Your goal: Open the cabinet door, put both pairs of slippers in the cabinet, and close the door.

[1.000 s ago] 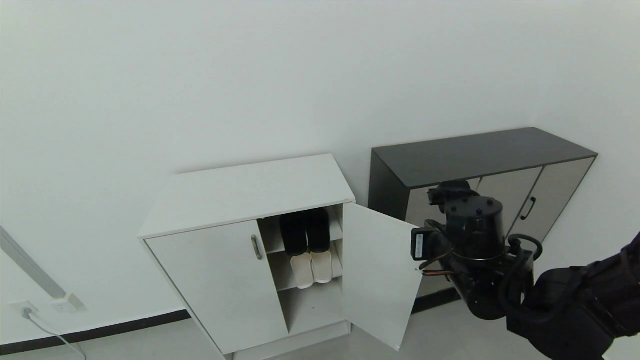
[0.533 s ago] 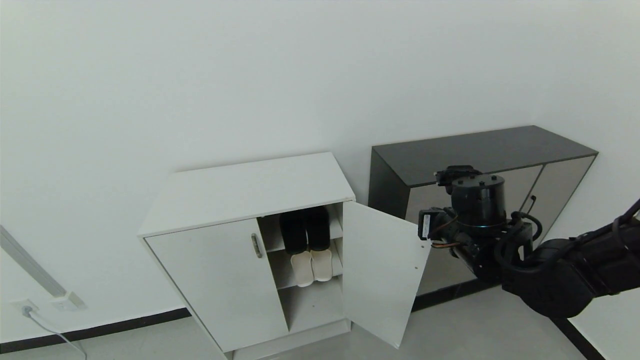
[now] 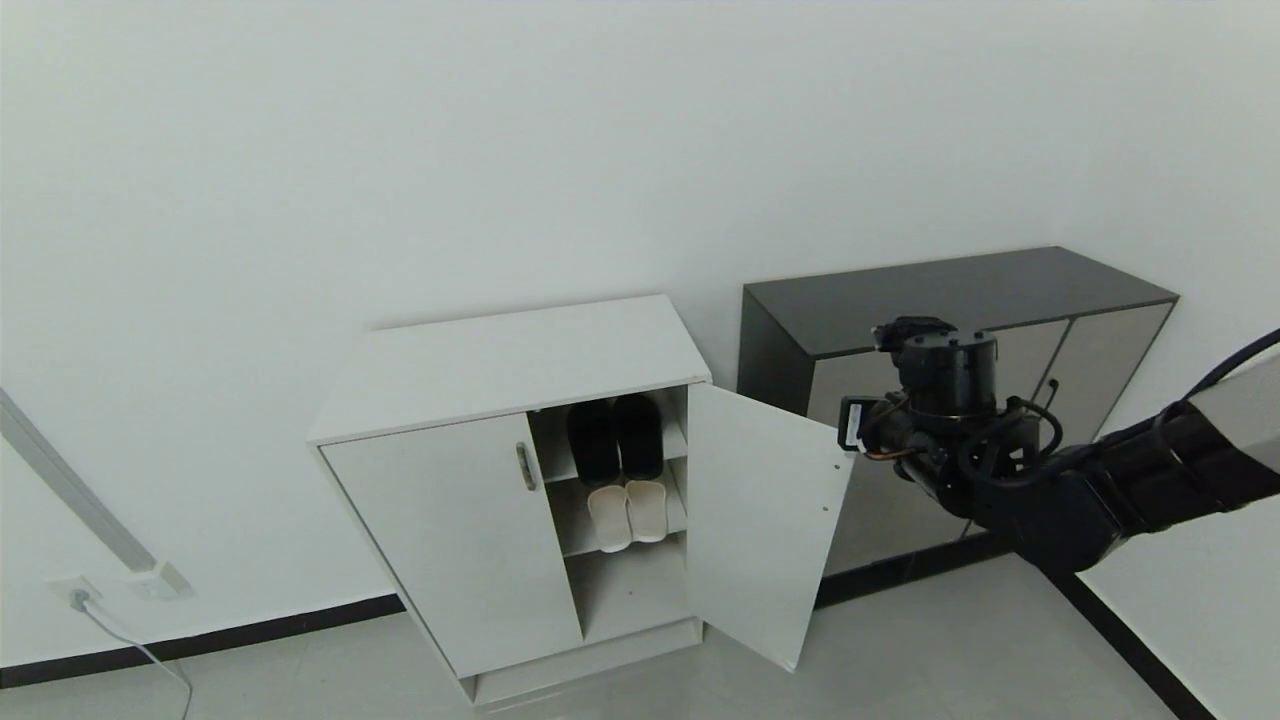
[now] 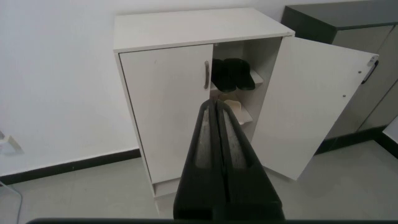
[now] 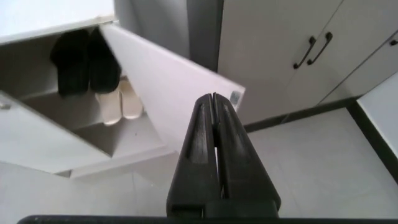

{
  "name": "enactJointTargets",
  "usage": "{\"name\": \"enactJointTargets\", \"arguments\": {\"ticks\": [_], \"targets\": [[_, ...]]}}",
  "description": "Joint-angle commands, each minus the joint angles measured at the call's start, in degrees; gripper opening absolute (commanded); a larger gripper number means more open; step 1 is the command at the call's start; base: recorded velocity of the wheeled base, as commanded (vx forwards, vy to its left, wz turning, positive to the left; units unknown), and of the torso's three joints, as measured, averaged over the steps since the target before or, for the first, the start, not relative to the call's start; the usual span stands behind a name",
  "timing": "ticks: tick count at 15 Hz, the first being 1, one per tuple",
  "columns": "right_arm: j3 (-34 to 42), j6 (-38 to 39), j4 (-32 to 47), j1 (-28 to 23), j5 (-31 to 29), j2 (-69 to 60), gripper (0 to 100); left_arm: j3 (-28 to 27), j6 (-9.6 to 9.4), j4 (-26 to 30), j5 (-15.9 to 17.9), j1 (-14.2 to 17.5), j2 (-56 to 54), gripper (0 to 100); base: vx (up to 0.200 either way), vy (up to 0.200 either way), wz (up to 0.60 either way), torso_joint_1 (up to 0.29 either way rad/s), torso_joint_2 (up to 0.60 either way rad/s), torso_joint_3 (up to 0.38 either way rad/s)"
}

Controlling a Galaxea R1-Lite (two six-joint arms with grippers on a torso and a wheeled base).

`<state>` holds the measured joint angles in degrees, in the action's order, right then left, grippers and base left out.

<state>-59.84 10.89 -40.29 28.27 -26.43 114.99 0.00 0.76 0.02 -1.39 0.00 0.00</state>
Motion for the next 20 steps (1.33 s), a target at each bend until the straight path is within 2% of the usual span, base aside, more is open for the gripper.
{"name": "enactJointTargets", "arguments": {"ticks": [1, 4, 11, 20], "targets": [[-5.81, -0.08, -0.05, -3.05, 1.12, 6.21, 0, 0.0, 0.12, -0.02, -0.02, 0.0, 0.09, 0, 0.0, 0.0, 0.0, 0.0, 0.0, 0.0], [-11.08, -0.08, 0.04, -5.51, 3.93, 11.13, 0, 0.0, 0.12, -0.02, -0.02, 0.0, 0.0, 0, 0.0, 0.0, 0.0, 0.0, 0.0, 0.0], [-22.77, -0.08, 1.71, -8.14, 4.9, 22.29, 0, 0.0, 0.21, -0.02, -0.1, 0.0, 0.09, 0, 0.0, 0.0, 0.0, 0.0, 0.0, 0.0], [-27.17, 0.01, 2.5, -10.6, 5.07, 27.56, 0, 0.0, 0.3, -0.02, -0.19, 0.0, 0.09, 0, 0.0, 0.0, 0.0, 0.0, 0.0, 0.0]]}}
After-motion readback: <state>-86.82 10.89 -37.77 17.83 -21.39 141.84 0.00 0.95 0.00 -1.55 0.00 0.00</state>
